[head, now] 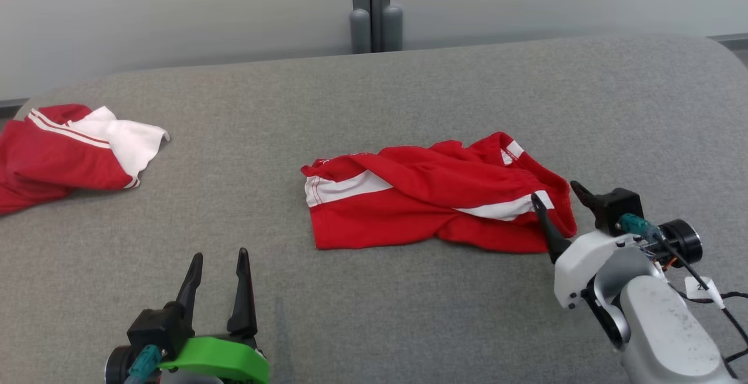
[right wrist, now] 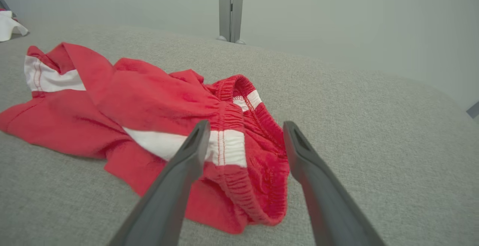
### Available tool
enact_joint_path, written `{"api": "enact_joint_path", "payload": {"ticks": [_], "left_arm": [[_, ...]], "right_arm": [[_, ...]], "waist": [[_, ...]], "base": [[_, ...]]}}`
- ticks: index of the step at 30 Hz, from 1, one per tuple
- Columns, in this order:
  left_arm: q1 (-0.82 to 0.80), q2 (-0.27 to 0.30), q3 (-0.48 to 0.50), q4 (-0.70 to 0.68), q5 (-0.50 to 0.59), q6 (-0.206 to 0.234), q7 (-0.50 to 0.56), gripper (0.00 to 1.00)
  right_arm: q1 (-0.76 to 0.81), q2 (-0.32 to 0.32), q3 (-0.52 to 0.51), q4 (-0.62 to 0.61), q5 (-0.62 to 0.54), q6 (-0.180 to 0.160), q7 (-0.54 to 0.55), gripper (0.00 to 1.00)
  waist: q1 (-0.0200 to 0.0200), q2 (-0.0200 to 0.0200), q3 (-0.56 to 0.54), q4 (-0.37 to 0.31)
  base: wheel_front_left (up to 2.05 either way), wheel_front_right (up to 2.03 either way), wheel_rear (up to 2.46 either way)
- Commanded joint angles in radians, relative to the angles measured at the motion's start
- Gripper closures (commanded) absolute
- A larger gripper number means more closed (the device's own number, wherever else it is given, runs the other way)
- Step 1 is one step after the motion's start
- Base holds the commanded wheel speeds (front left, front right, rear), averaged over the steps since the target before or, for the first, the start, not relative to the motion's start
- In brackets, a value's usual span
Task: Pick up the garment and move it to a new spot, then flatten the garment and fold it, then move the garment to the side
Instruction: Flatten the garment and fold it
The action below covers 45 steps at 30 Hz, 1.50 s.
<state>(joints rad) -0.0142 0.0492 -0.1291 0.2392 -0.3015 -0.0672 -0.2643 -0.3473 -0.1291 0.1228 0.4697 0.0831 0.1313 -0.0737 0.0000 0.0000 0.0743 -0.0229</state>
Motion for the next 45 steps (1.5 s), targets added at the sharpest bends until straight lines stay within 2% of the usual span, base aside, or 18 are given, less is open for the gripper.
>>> {"api": "enact_joint_path", "payload": {"ticks": [1,9,18,20,21,23,25,26,31,36,37,41,45], "left_arm": [[-0.017,0.002,0.000,0.000,-0.003,0.002,0.000,0.00],[-0.034,0.002,0.015,-0.001,0.008,0.000,0.000,0.00],[-0.055,0.002,0.021,0.001,0.019,-0.010,0.000,0.00],[-0.059,0.002,0.018,0.001,0.020,-0.011,0.000,0.00],[-0.061,0.002,0.014,0.003,0.023,-0.012,0.000,0.00],[-0.067,0.002,0.010,0.005,0.027,-0.014,0.000,0.00],[-0.076,0.002,0.001,0.011,0.028,-0.020,0.000,0.00],[-0.084,0.002,-0.008,0.017,0.028,-0.025,0.000,0.00],[-0.160,0.002,-0.059,0.062,0.016,-0.049,0.000,0.00],[-0.294,0.004,-0.152,0.188,-0.032,-0.064,0.018,0.00],[-0.350,0.012,-0.199,0.233,-0.059,-0.065,0.033,0.00],[-0.445,0.043,-0.274,0.323,-0.114,-0.065,0.043,0.00],[-0.510,0.053,-0.297,0.397,-0.163,-0.066,0.025,0.00]], "right_arm": [[-0.008,-0.028,0.028,-0.007,0.028,-0.001,0.030,0.00],[-0.038,-0.203,0.194,-0.079,0.188,-0.001,0.182,0.00],[-0.106,-0.278,0.357,-0.097,0.324,-0.001,0.268,0.00],[-0.121,-0.287,0.375,-0.099,0.348,-0.001,0.269,0.27],[-0.128,-0.292,0.387,-0.100,0.362,-0.001,0.269,0.58],[-0.139,-0.298,0.401,-0.103,0.383,-0.001,0.262,0.72],[-0.149,-0.307,0.413,-0.104,0.398,-0.001,0.257,0.96],[-0.156,-0.312,0.418,-0.108,0.405,-0.001,0.252,1.00],[-0.180,-0.327,0.424,-0.113,0.413,-0.001,0.228,1.00],[-0.210,-0.328,0.438,-0.103,0.405,-0.001,0.210,1.00],[-0.225,-0.322,0.448,-0.102,0.402,-0.001,0.205,1.00],[-0.260,-0.311,0.474,-0.096,0.402,-0.001,0.197,1.00],[-0.292,-0.304,0.498,-0.081,0.398,-0.001,0.184,1.00]], "waist": [[0.0000,0.0000,0.013,0.013],[0.0000,0.0000,0.046,0.032],[0.0000,0.0000,0.080,0.045],[0.0000,0.0000,0.085,0.048],[0.0000,0.0000,0.088,0.050],[0.0000,0.0000,0.095,0.051],[0.0000,0.0000,0.102,0.050],[0.0000,0.0000,0.106,0.049],[0.0000,0.0000,0.131,0.036],[0.0000,0.0000,0.170,0.011],[0.0000,0.0000,0.187,-0.003],[0.0000,0.0000,0.224,-0.030],[0.0000,0.0000,0.255,-0.049]], "base": [[0.00,0.00,0.00],[0.00,0.00,0.00],[0.00,0.00,0.00],[0.00,0.00,0.00],[0.00,0.00,0.00],[0.00,0.00,0.00],[0.00,0.00,0.00],[0.00,0.00,0.00],[0.00,0.00,0.00],[0.00,0.00,0.00],[0.00,0.00,0.00],[0.00,0.00,0.00],[0.00,0.00,0.00]]}}
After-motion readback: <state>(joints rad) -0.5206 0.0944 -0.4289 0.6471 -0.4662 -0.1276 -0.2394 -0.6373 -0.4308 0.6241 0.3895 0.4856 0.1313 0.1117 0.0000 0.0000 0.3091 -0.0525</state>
